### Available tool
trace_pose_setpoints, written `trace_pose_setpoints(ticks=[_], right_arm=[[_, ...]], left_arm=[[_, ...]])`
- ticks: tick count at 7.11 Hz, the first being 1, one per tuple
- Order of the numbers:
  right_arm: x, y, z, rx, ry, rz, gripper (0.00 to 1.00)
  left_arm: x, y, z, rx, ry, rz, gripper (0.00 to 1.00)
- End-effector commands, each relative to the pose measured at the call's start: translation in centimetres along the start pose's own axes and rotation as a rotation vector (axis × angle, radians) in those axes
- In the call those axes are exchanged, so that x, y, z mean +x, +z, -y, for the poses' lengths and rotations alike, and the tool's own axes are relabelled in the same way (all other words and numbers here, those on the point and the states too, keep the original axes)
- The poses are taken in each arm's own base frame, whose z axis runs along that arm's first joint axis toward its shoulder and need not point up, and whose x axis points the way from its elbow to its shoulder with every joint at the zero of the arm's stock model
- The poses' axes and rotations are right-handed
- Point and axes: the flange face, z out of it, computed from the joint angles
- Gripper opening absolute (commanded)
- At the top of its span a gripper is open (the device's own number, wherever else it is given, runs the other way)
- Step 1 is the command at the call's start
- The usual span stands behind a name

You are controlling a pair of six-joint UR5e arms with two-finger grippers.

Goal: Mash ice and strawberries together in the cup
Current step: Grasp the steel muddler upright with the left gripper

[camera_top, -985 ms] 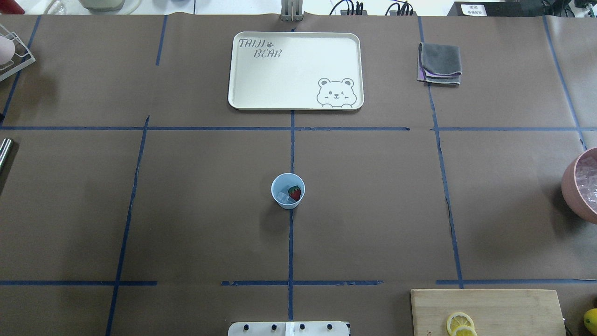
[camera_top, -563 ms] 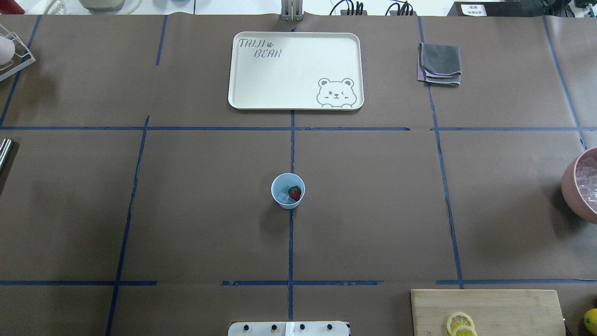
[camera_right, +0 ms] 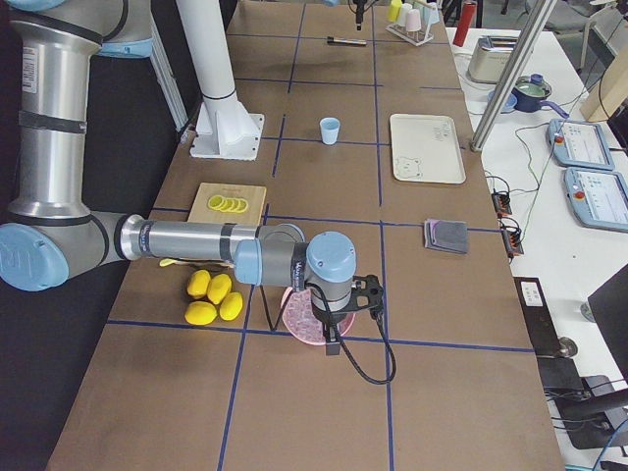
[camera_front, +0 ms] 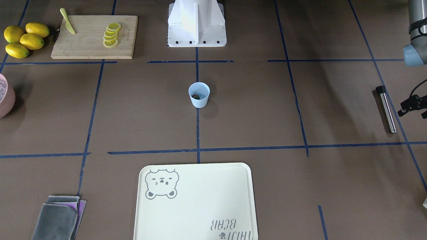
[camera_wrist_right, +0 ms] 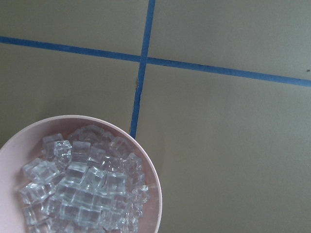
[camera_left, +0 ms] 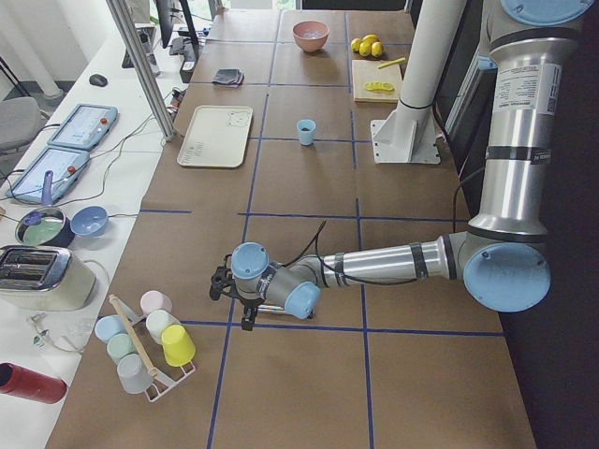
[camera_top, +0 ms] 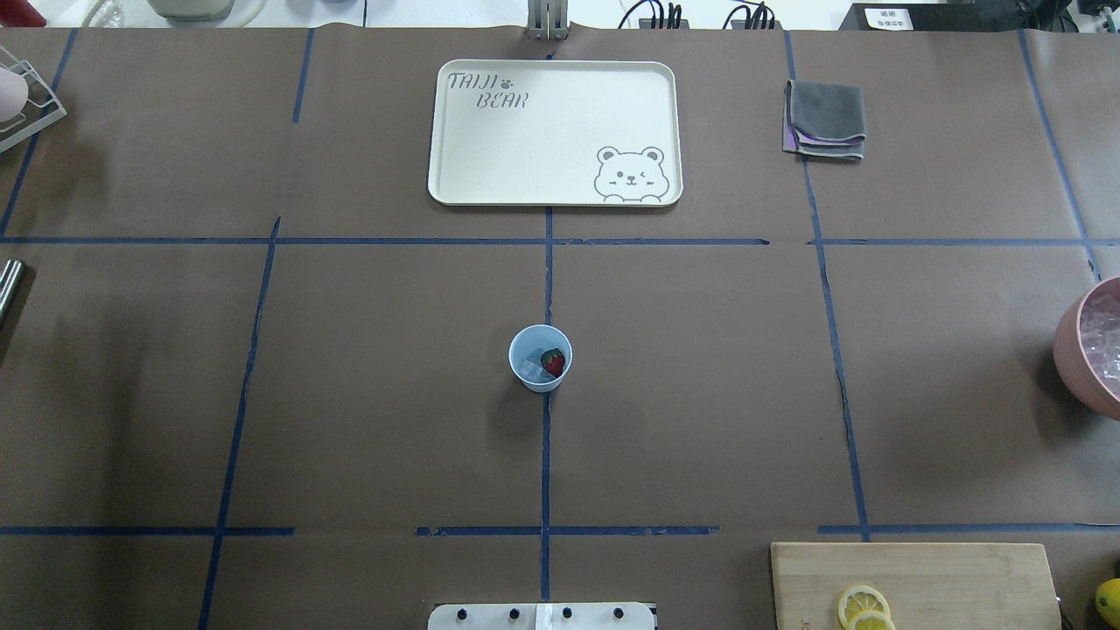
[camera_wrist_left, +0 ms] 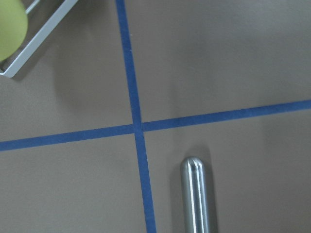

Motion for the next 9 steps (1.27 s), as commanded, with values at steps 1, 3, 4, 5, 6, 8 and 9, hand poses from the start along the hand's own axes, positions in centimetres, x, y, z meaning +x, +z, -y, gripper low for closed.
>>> trace_pose_setpoints(ticks=[1, 3, 4, 5, 6, 8, 9], right_arm=[[0.01, 0.01, -0.01, 0.0, 0.0, 0.0, 1.0], [0.05, 0.06, -0.03, -0.001, 0.001, 0.0, 1.0], [0.07, 0.06, -0.04, -0.001, 0.001, -0.001, 1.0], [0.01, 0.01, -0.01, 0.0, 0.0, 0.0, 1.0], [0.01, 0.01, -0.01, 0.0, 0.0, 0.0, 1.0], [0.01, 0.01, -0.01, 0.0, 0.0, 0.0, 1.0], [0.01, 0.01, -0.01, 0.0, 0.0, 0.0, 1.0]], left_arm=[[3.58, 4.02, -1.33, -0.003, 0.029, -0.02, 1.0], [3.34, 4.55, -1.58, -0.008, 0.032, 0.0, 0.94], [3.2, 4.58, -1.75, -0.01, 0.031, 0.002, 0.84], [3.07, 4.55, -1.82, -0.01, 0.031, 0.002, 0.83], [3.14, 4.41, -1.74, -0.007, 0.035, 0.001, 0.83], [2.8, 4.42, -2.07, -0.01, 0.03, 0.004, 0.79], [2.8, 4.42, -2.08, -0.01, 0.03, 0.004, 0.76]])
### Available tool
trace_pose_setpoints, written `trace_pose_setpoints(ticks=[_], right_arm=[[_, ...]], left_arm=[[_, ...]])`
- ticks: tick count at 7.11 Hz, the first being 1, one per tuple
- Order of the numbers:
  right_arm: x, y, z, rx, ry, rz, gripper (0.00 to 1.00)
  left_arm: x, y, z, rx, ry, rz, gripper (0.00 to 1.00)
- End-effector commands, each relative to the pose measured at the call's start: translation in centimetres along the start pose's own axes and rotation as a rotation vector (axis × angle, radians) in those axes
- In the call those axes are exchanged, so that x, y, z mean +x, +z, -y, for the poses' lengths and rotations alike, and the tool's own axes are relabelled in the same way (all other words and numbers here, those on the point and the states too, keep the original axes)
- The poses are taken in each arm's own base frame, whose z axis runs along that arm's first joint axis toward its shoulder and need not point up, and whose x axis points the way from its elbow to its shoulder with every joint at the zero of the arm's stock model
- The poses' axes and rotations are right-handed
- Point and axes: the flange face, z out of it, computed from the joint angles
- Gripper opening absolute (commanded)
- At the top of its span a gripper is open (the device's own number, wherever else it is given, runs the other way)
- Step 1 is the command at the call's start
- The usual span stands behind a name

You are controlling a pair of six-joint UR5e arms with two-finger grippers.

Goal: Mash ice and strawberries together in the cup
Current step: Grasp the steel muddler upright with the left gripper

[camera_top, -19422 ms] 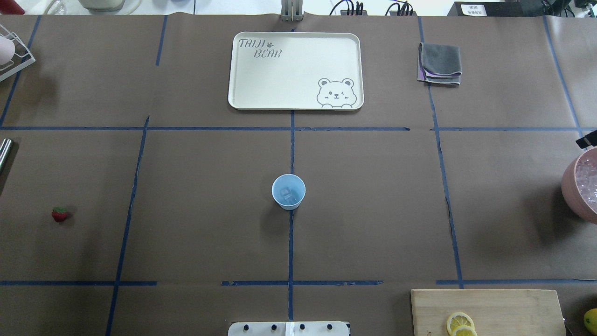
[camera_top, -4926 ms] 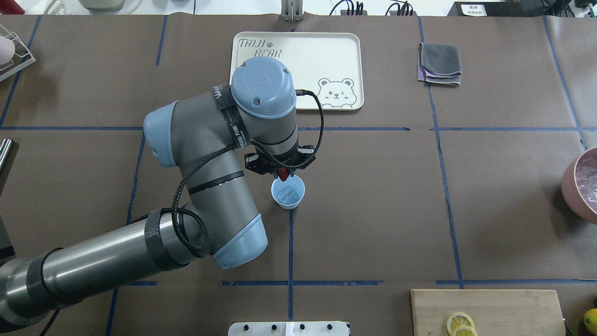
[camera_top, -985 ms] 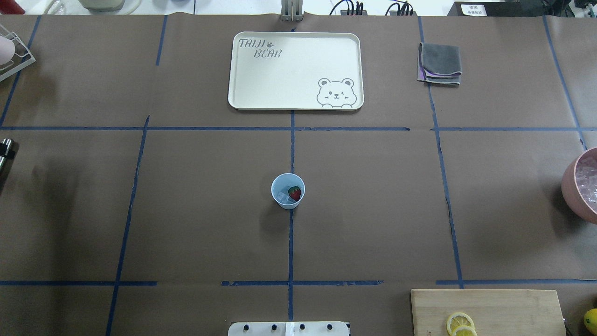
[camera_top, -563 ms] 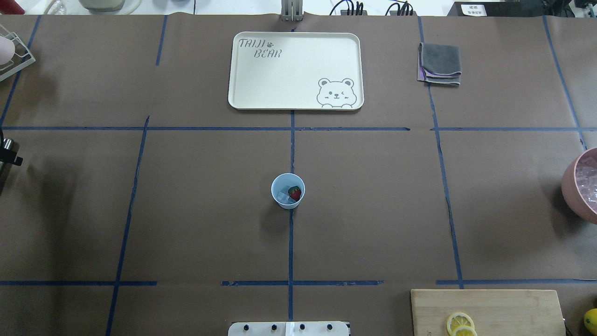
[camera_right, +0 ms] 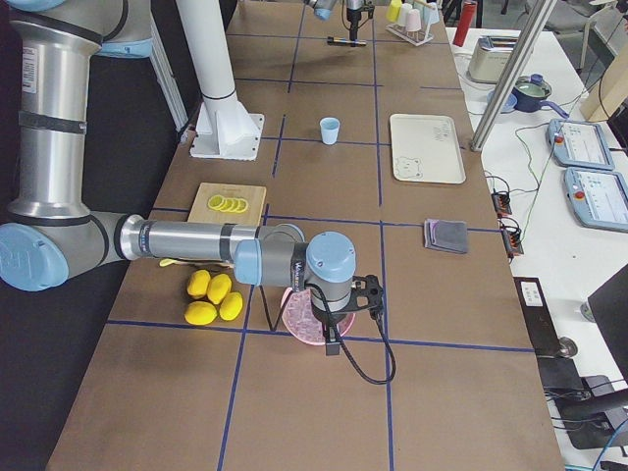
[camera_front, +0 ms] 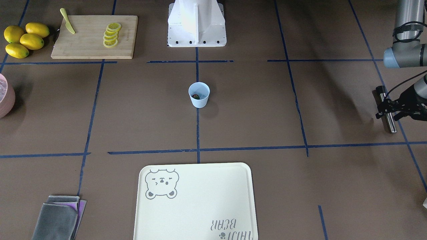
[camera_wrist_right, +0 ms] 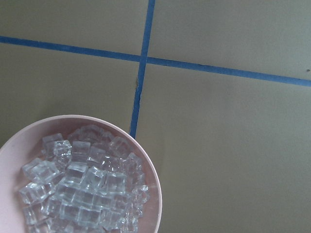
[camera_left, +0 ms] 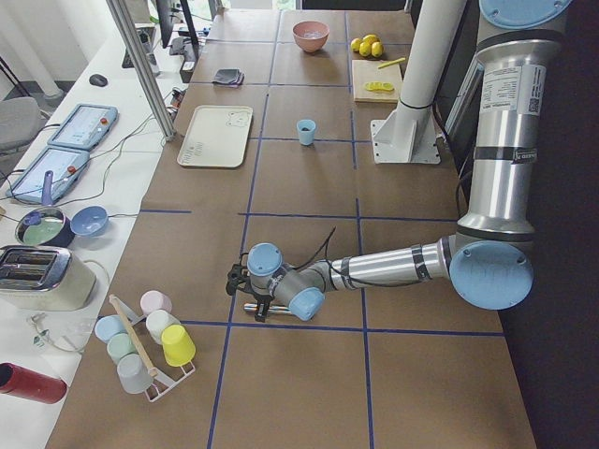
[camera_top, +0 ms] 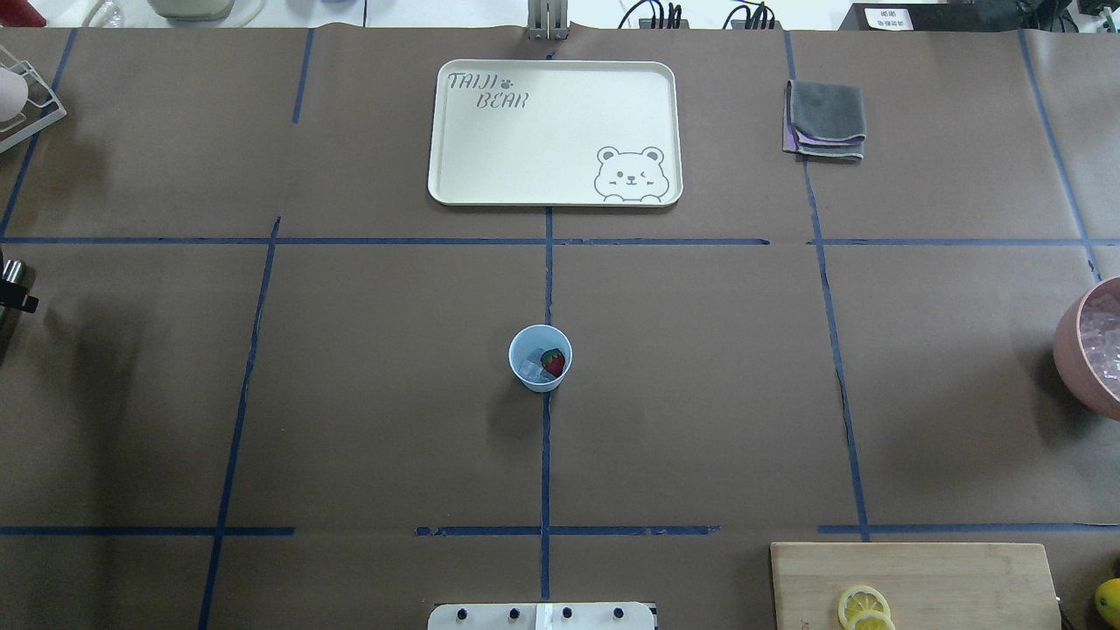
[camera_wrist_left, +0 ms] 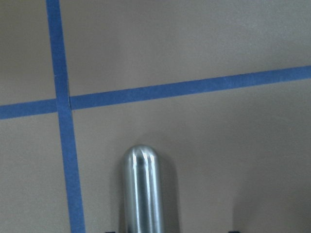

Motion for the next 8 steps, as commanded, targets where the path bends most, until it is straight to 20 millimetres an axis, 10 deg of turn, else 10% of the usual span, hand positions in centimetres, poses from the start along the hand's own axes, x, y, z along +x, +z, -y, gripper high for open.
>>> trace_pose_setpoints(ticks=[1, 2, 4, 5, 8], right_arm=[[0.0, 0.0, 0.0, 0.0, 0.0, 0.0, 1.0], [0.0, 0.0, 0.0, 0.0, 0.0, 0.0, 1.0], [0.0, 0.0, 0.0, 0.0, 0.0, 0.0, 1.0], [0.0, -0.1, 0.0, 0.001, -0.001, 0.0, 1.0], [-0.2, -0.2, 0.0, 0.008, -0.006, -0.001, 1.0]], left_arm=[[-0.2, 0.1, -0.2, -0.003, -0.003, 0.002, 0.76], [-0.2, 0.1, -0.2, -0.003, -0.003, 0.002, 0.72], [-0.4, 0.1, -0.2, 0.0, -0.006, 0.01, 0.13], [-0.4, -0.1, -0.1, 0.003, 0.033, 0.01, 0.01], [0.4, -2.5, 1.9, 0.052, 0.072, -0.01, 0.0]])
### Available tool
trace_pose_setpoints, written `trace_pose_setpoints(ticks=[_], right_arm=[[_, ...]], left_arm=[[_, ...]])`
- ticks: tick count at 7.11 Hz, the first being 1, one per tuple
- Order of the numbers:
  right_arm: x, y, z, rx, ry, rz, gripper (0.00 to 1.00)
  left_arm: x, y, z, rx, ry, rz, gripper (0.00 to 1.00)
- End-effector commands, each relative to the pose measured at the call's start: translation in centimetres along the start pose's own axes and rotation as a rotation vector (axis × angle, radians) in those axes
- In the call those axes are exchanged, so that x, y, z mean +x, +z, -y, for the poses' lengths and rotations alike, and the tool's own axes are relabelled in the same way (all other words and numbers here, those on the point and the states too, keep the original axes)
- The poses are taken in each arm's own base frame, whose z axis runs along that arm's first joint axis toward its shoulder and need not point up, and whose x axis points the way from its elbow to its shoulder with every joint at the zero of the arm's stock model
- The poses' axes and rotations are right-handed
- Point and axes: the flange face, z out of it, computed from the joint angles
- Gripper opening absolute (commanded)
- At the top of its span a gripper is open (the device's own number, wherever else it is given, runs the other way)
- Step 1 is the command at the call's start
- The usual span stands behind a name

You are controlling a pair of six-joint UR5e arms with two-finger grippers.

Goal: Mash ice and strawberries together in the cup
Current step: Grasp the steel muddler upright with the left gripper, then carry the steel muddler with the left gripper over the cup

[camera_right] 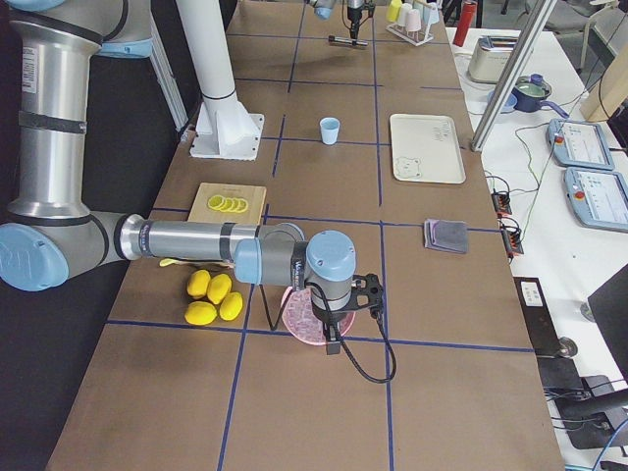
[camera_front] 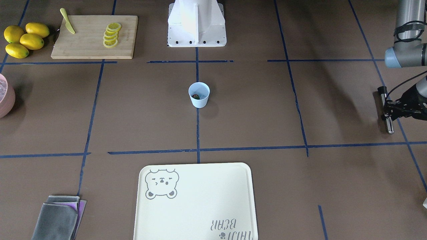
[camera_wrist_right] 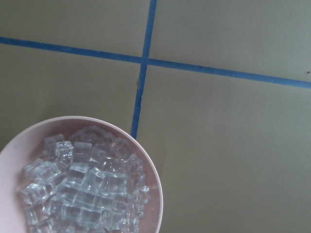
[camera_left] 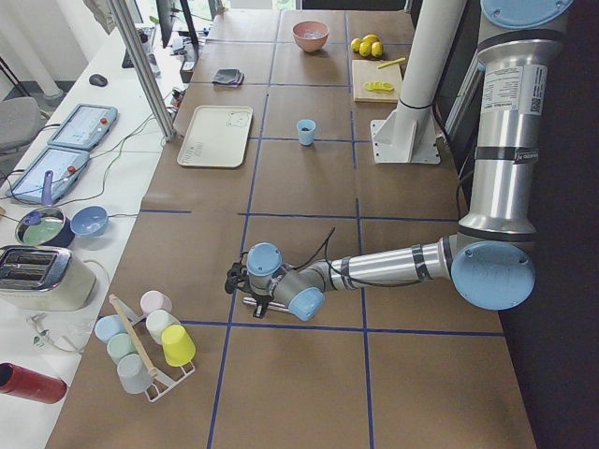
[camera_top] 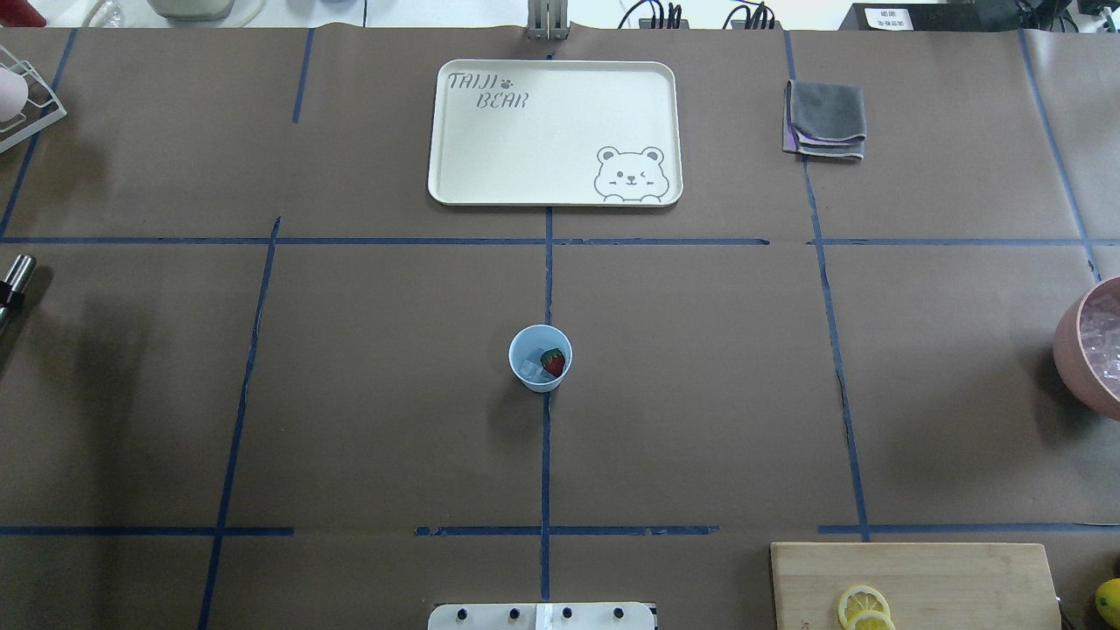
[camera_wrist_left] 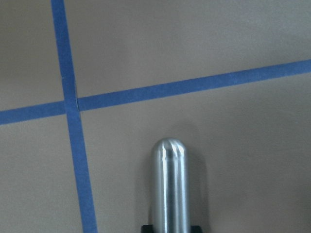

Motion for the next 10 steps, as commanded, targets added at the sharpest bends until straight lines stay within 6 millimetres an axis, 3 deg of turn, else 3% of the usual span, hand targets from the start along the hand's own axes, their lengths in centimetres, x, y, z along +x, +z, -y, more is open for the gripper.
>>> trace_pose_setpoints(ticks=[1, 2, 3, 4, 6, 7, 8, 10], right_arm=[[0.0, 0.1, -0.2, 0.001, 0.0, 0.0, 1.0], [0.0, 0.0, -0.2, 0.001, 0.0, 0.0, 1.0], [0.0, 0.0, -0.2, 0.001, 0.0, 0.001, 1.0], [0.0, 0.0, -0.2, 0.001, 0.0, 0.0, 1.0], [0.0, 0.0, -0.2, 0.001, 0.0, 0.001, 1.0], [0.0, 0.0, -0.2, 0.001, 0.0, 0.001, 1.0], [0.0, 0.1, -0.3, 0.0, 0.001, 0.002, 1.0], [0.0, 0.1, -0.3, 0.0, 0.001, 0.002, 1.0]], left_arm=[[2.8, -3.7, 5.2, 0.104, 0.086, -0.033, 0.0], [4.7, -6.2, 7.7, 0.172, 0.171, -0.044, 0.02], [9.8, -9.4, 13.3, 0.264, 0.261, -0.076, 0.06], [13.3, -11.7, 16.6, 0.317, 0.269, -0.106, 0.05], [20.2, -16.2, 18.7, 0.491, 0.259, -0.27, 0.02], [23.3, -16.7, 17.6, 0.582, 0.333, -0.375, 0.0], [27.0, -19.2, 18.5, 0.67, 0.423, -0.455, 0.0], [34.4, -20.9, 19.0, 0.79, 0.597, -0.583, 0.0]])
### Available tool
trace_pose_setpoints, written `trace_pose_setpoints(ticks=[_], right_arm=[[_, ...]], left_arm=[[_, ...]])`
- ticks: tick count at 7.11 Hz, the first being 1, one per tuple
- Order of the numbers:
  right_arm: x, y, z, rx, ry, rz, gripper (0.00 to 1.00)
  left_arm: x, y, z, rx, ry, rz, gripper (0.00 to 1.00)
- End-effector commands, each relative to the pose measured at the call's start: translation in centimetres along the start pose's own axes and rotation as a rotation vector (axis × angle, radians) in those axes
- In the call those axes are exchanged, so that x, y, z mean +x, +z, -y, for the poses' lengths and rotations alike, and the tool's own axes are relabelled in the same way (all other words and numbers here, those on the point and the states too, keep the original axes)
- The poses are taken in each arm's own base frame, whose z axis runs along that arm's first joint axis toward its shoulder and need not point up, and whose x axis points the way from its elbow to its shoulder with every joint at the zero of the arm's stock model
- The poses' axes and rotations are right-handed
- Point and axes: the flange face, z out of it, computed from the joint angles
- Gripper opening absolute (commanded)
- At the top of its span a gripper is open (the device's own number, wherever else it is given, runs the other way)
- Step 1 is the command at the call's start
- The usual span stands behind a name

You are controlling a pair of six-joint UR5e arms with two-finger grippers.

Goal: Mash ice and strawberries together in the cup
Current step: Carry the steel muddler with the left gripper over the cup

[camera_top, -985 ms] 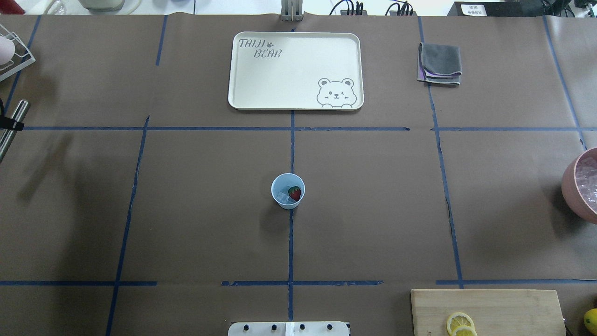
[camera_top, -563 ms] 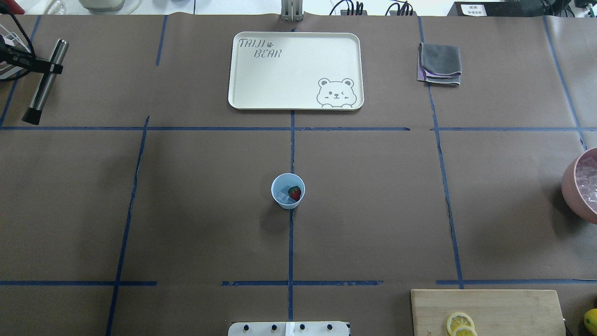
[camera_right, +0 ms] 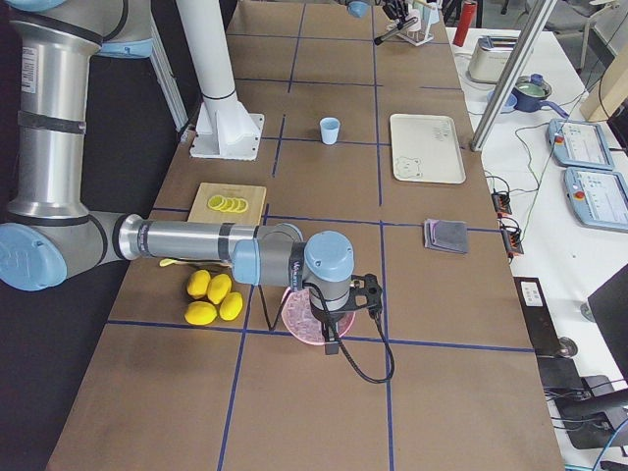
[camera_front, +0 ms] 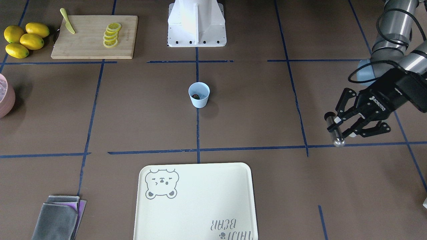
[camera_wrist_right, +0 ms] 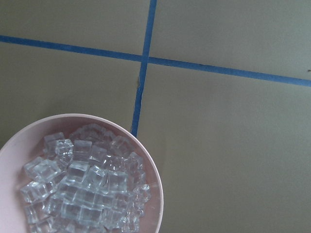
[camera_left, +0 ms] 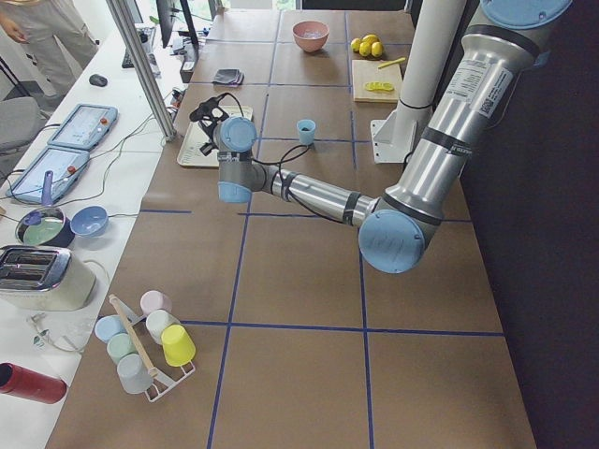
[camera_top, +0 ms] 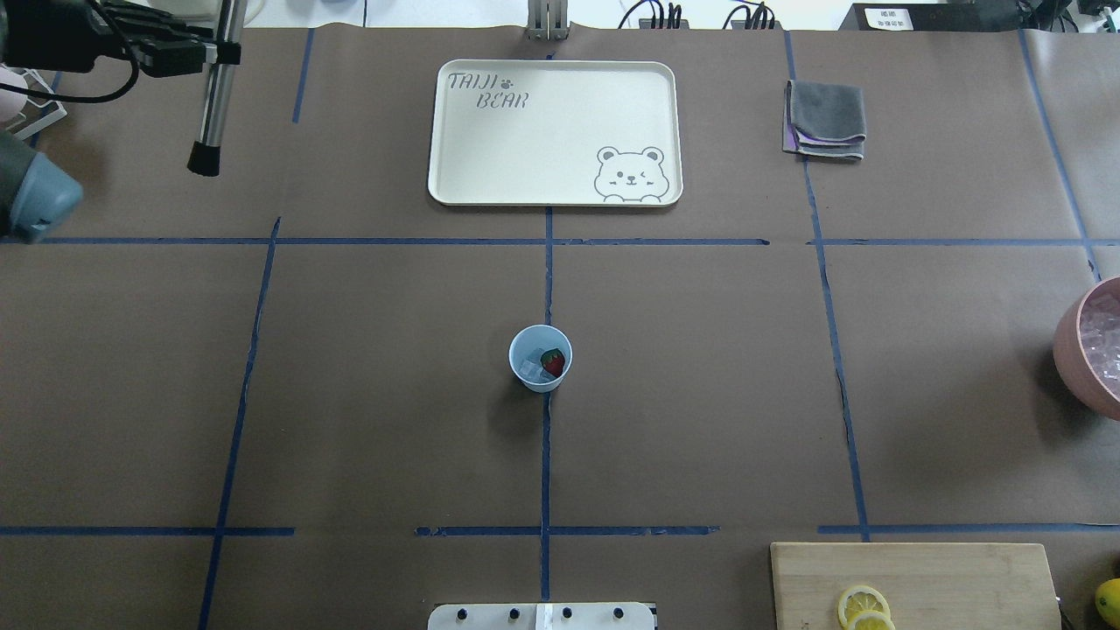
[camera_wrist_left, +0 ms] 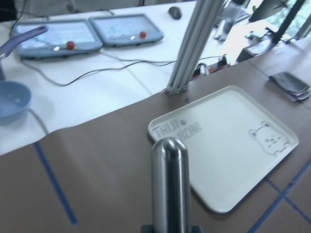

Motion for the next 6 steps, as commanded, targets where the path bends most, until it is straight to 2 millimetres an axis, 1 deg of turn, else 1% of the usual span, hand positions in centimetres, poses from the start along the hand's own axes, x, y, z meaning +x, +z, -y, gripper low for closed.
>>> trace_pose_setpoints(ticks=[1, 2, 3, 4, 5, 6], right_arm=[[0.0, -0.1, 0.1, 0.003, -0.001, -0.001, 1.0], [-0.1, -0.1, 0.1, 0.002, -0.002, 0.0, 1.0], [-0.1, -0.1, 0.1, 0.002, -0.002, 0.0, 1.0], [-0.1, -0.2, 0.1, 0.003, -0.003, -0.001, 1.0], [-0.2, -0.2, 0.2, 0.004, -0.004, -0.001, 1.0], [-0.2, -0.3, 0.2, 0.005, -0.003, -0.001, 1.0]], left_arm=[[6.5, 3.0, 1.9, 0.14, 0.15, -0.187, 0.0], [10.4, 5.1, 0.7, 0.244, 0.183, -0.257, 0.0], [14.7, 7.5, -1.2, 0.371, 0.167, -0.304, 0.0], [15.7, 7.7, -1.7, 0.419, 0.17, -0.326, 0.0], [16.4, 7.8, -1.8, 0.445, 0.209, -0.345, 0.0], [18.3, 8.9, -3.3, 0.466, 0.261, -0.37, 0.0]])
